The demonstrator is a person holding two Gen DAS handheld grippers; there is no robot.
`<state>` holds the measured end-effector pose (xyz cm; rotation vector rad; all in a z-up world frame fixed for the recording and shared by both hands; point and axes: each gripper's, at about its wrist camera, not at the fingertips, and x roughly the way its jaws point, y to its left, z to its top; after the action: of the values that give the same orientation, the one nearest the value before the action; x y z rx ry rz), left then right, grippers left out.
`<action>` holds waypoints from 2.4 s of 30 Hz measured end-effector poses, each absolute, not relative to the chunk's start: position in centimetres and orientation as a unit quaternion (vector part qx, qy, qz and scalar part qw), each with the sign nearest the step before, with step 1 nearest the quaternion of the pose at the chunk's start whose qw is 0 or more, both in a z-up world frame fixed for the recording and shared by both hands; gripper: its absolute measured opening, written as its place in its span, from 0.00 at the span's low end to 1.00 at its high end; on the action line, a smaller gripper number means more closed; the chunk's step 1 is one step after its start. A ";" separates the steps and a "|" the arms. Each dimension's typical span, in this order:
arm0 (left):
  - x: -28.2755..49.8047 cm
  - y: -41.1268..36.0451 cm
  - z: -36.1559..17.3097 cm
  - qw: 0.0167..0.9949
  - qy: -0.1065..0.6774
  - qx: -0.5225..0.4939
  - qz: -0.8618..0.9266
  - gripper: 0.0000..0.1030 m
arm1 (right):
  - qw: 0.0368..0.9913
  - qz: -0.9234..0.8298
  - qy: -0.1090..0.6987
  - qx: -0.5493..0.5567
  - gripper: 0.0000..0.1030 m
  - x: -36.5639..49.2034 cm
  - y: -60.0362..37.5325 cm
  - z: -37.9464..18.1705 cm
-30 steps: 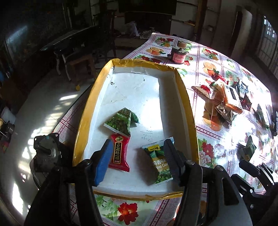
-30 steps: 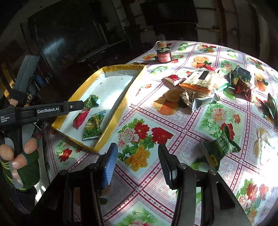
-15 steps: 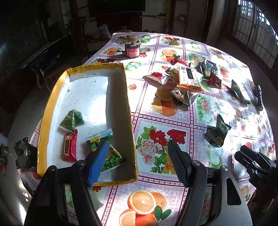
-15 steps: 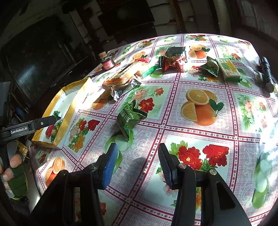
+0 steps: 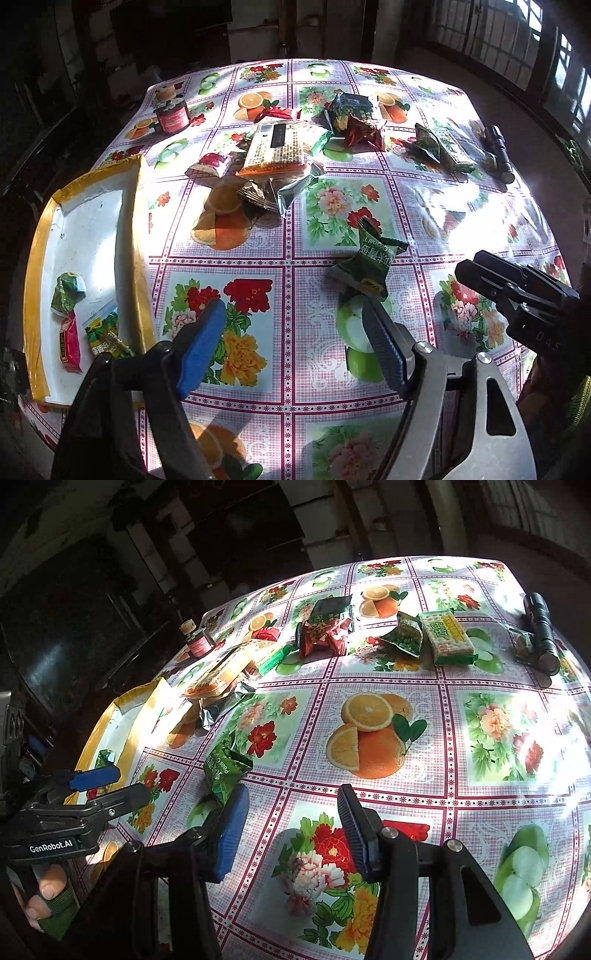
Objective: Organize snacks
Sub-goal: 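Grasp the green Original pea bag with left tool while right grasps the WEIDAN cracker pack, then carry the pea bag and cracker pack over the tray with both tools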
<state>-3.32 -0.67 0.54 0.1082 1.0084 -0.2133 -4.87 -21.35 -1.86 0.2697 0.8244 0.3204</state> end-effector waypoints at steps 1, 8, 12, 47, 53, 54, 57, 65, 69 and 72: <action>-3.1 -1.3 0.3 0.867 0.482 0.054 -0.112 0.74 | 0.897 0.156 0.392 0.132 0.50 -4.5 -21.4 -1.4; -0.8 -4.6 -1.0 0.858 0.487 0.077 -0.145 0.75 | 0.910 0.149 0.368 0.120 0.57 -1.8 -22.2 1.3; 0.4 -5.8 -1.8 0.853 0.493 0.087 -0.149 0.75 | 0.919 0.080 0.370 0.108 0.58 0.9 -25.1 0.6; -1.7 -3.3 -1.1 0.862 0.492 0.068 -0.098 0.31 | 0.910 0.113 0.366 0.158 0.45 -2.6 -26.5 0.1; -3.4 -0.6 0.3 0.874 0.478 0.057 -0.065 0.31 | 0.904 0.163 0.365 0.151 0.44 -5.1 -22.6 0.7; -3.5 -0.2 0.4 0.875 0.477 0.054 -0.061 0.31 | 0.903 0.172 0.366 0.148 0.44 -5.4 -21.8 0.7; -4.1 0.9 0.7 0.878 0.474 0.050 -0.048 0.31 | 0.898 0.194 0.370 0.142 0.44 -6.0 -19.8 0.6; -4.9 3.9 1.2 0.884 0.465 0.036 -0.024 0.31 | 0.885 0.246 0.374 0.132 0.44 -6.6 -15.5 0.8; -5.0 5.4 1.2 0.885 0.465 0.025 -0.016 0.31 | 0.879 0.264 0.378 0.123 0.44 -6.4 -13.6 0.9; -5.0 6.6 1.2 0.885 0.465 0.016 -0.008 0.31 | 0.875 0.276 0.381 0.117 0.44 -6.3 -12.3 0.8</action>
<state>-5.04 6.62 1.18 0.0337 0.9682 -0.0167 -6.29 -12.33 0.76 0.2442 0.7956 0.5756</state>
